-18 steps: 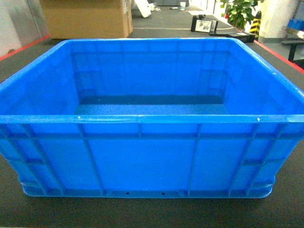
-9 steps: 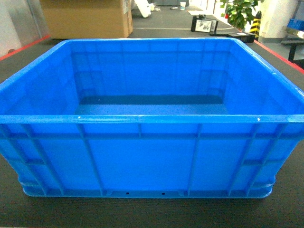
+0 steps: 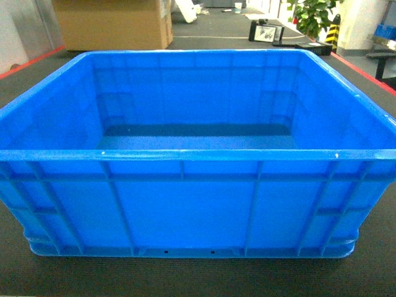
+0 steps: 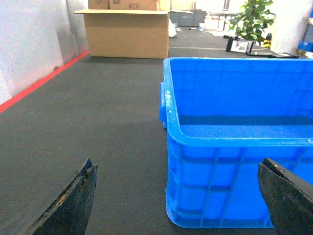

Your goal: Place box next to blue box on left shelf

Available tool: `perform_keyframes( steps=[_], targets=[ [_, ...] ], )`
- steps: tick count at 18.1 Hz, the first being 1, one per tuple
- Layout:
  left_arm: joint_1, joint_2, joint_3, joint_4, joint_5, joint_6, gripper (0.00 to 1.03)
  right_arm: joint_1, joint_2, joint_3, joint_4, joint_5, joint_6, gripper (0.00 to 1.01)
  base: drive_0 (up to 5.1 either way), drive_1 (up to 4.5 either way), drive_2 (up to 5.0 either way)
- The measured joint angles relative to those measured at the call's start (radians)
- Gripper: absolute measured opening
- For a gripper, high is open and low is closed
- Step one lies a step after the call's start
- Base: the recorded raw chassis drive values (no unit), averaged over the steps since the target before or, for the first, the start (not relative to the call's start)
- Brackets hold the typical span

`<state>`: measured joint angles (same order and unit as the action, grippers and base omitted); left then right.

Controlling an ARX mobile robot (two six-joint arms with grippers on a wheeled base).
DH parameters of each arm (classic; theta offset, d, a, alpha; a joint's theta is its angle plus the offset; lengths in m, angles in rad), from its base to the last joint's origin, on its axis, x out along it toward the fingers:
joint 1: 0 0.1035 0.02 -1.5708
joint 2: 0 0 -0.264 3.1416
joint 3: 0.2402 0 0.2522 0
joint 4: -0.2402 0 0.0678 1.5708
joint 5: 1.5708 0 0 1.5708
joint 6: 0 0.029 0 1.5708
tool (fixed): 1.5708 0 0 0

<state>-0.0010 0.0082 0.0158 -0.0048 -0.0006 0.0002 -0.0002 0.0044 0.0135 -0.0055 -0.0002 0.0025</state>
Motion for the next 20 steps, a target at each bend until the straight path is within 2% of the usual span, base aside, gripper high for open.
perform_keyframes(
  steps=[20],
  targets=[
    [0.0,0.0,0.0,0.0,0.0,0.0,0.98,0.0,0.0,0.0,0.0,0.0,0.0,0.98,0.0,0.0,0.0]
  ],
)
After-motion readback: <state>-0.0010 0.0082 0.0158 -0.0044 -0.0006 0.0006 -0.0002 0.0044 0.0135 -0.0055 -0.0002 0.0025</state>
